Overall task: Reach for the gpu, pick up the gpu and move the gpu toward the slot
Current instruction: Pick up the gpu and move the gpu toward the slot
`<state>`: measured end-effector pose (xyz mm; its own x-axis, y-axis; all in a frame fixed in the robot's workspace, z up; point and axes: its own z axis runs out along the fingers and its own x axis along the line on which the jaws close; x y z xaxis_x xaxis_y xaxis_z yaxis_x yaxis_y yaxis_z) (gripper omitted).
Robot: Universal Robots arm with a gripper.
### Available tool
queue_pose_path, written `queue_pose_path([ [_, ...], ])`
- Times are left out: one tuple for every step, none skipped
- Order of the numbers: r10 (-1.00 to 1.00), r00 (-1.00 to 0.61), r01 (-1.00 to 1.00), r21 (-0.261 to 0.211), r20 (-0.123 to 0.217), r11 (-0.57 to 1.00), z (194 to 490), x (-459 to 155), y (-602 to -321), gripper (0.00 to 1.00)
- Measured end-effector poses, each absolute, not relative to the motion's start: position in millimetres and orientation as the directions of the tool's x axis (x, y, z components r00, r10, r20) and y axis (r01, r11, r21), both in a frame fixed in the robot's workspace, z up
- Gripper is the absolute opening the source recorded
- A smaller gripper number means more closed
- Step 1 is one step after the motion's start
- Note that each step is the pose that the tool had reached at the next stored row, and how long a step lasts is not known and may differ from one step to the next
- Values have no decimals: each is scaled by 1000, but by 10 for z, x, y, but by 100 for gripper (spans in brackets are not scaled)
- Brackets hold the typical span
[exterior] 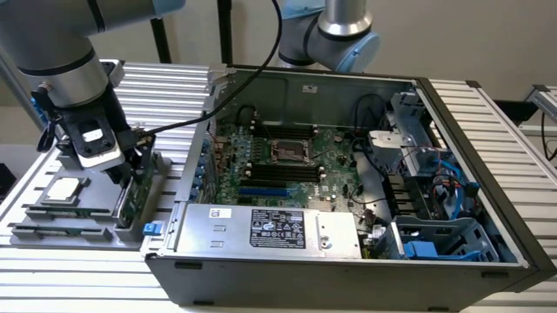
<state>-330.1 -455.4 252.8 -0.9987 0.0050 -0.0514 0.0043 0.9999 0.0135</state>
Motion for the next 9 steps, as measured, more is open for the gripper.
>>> queue_pose_path([
  [5,-999,4,13,-52,1000,2523,-3303,-4548,44],
  [5,-999,4,13,-53,1000,2517,-3304,-4542,44],
  [5,-999,4,13,-54,1000,2511,-3305,-4535,44],
  [5,-999,4,12,-54,1000,2505,-3306,-4530,44],
  [5,-998,4,12,-55,1000,2500,-3307,-4524,44],
  [5,-998,4,12,-55,1000,2494,-3307,-4518,44],
  [5,-998,4,11,-56,1000,2487,-3308,-4514,44],
  [5,-998,4,11,-56,1000,2481,-3309,-4512,44],
  [5,-998,4,10,-57,1000,2476,-3311,-4511,44],
])
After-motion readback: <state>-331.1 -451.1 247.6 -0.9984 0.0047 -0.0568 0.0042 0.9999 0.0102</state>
